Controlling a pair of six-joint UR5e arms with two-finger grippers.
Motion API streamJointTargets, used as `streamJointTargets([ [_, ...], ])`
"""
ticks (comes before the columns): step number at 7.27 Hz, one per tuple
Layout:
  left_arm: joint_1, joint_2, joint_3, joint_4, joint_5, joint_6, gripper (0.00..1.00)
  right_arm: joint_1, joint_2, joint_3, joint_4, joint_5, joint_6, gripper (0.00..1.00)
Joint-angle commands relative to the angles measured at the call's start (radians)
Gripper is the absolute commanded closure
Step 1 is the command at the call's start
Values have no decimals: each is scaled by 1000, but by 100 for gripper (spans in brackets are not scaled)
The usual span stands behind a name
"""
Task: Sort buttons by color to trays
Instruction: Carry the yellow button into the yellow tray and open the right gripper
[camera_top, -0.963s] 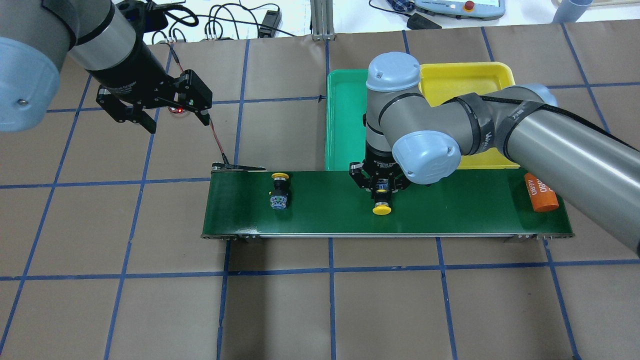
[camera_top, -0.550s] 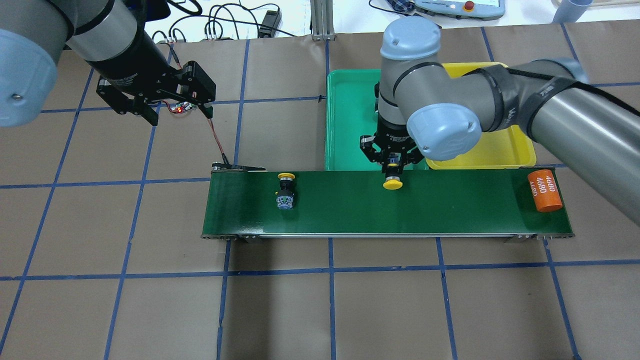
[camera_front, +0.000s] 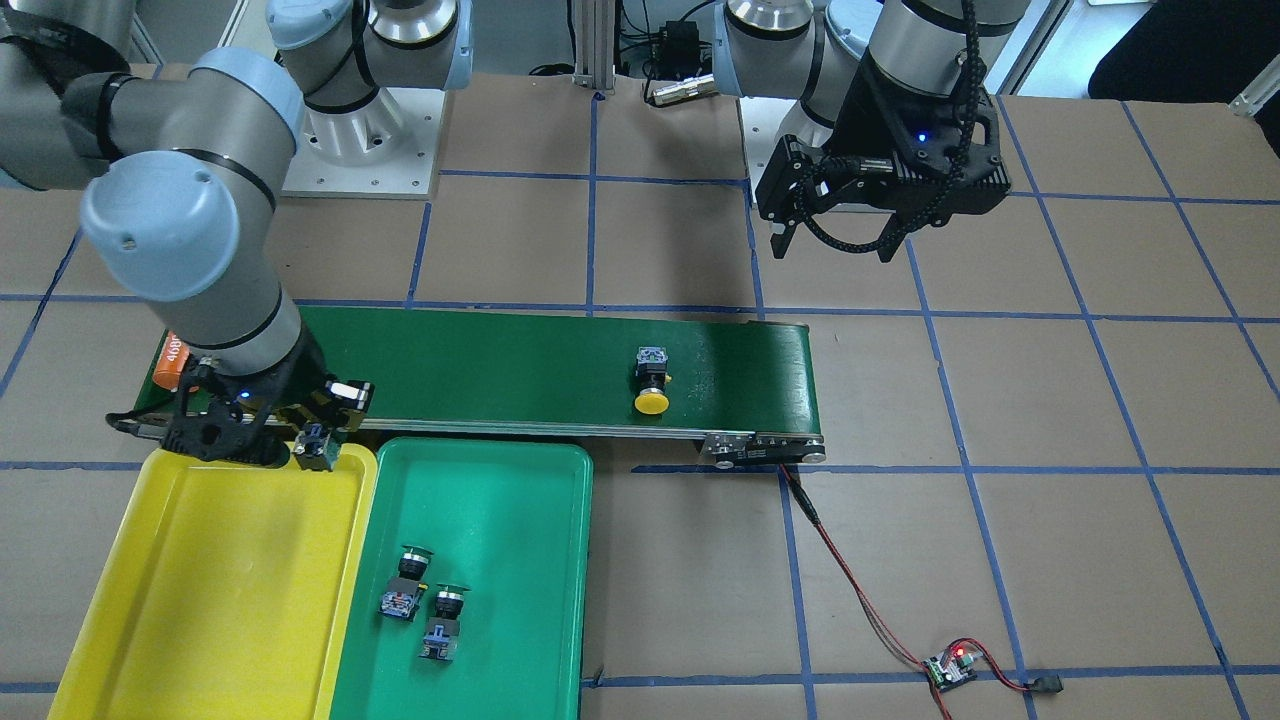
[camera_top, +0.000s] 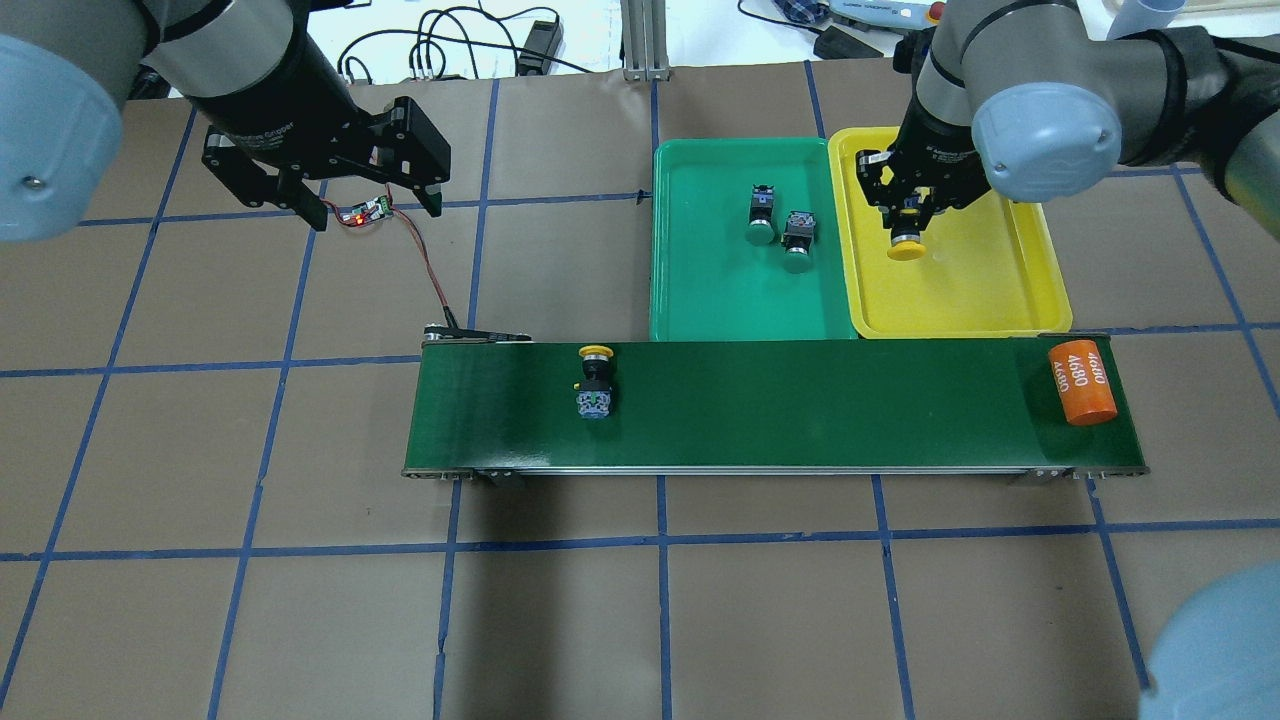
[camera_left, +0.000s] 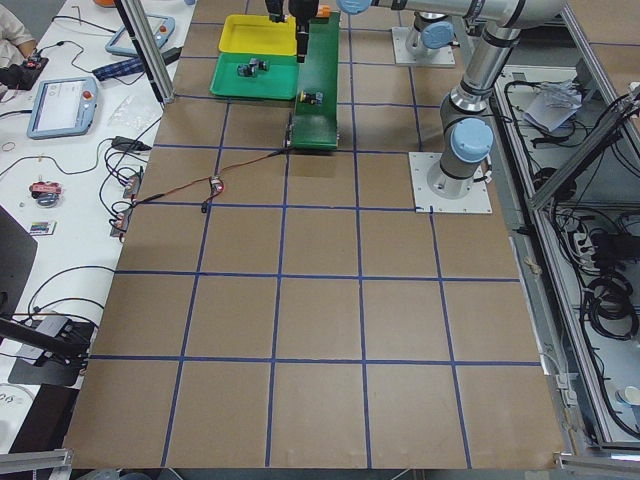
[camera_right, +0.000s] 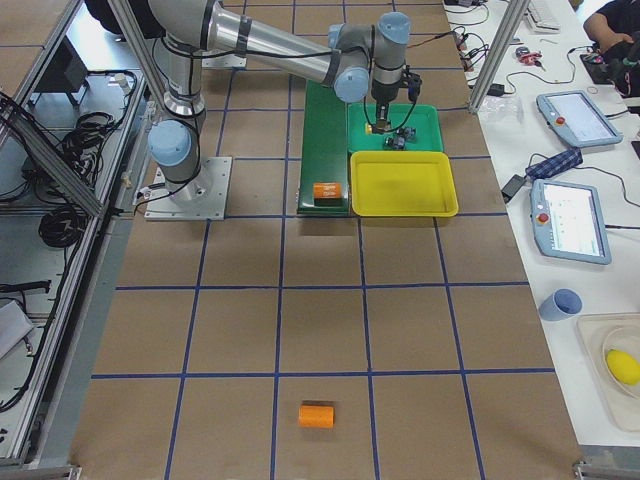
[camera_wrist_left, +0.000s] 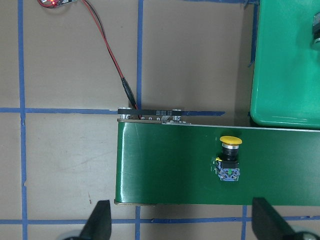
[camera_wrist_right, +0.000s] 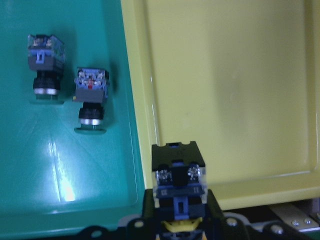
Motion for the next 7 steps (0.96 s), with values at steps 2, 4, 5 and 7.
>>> streamJointTargets([
  [2,-1,-5,3,0,-5,3,0,-15,185,-111,-142,-44,-45,100],
  [4,-1,-5,3,1,-6,3,0,-64,204,-103,-155,-44,-112,98],
  [5,-1,-5,3,3,-8,5,0,-67,224,-96,-155,-41,-100,70],
  [7,-1,-7,2,7,-8,6,0,-70,236,-94,-190,-42,-100,0],
])
